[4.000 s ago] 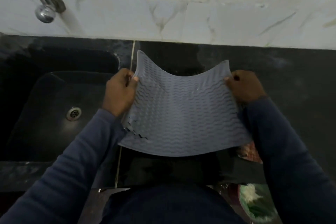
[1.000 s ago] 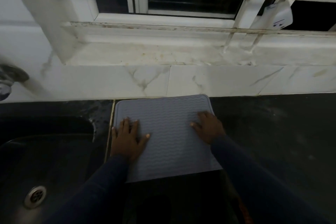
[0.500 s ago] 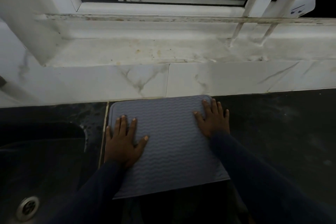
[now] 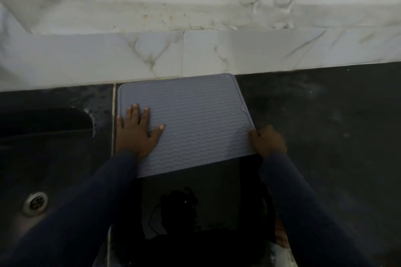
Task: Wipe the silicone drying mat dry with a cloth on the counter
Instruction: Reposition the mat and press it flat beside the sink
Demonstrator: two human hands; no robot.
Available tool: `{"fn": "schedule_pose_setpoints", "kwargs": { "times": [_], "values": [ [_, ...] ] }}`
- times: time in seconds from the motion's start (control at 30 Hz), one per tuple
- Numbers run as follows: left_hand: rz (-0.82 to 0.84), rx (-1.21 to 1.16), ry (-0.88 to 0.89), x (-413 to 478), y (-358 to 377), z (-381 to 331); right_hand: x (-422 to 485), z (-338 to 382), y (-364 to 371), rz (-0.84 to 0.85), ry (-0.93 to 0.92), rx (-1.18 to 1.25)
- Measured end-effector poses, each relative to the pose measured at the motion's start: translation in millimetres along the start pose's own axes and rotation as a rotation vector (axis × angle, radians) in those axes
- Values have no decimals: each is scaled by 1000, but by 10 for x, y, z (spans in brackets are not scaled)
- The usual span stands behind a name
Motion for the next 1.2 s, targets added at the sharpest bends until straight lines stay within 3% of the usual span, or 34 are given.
{"fn": "schedule_pose_setpoints", "kwargs": {
  "times": [0.23,0.63,0.73,0.83,0.97,1.07,1.2],
  "values": [
    [3,-7,15,-10,-7,-10,42,13,43,51,-165,18],
    [29,20,45,-15,15,9,95,-62,100,109,-159,-21],
    [-2,10,59,36,-41,-2,120,-31,-154,-6,-102,-20],
    [-14,20,46,195,-72,14,85,626,-466,-219,-294,60],
    [-7,17,19,395,-47,-13,230,1769,-361,-182,-627,-34],
    [-25,63,14,431,-49,-6,597,2011,-228,-150,-600,-196],
    [-26,79,14,485,-63,-11,723,2024,-226,-249,-580,-292]
  ]
}}
Point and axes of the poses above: each hand's wrist, its own x-axis towards the middle knuckle, its own y-axis out of the palm, z = x × y, the point moved 10 cm from there along x, towards the middle knuckle, and after that the axes turned 15 degrees about -x, right-handed, at the moved point
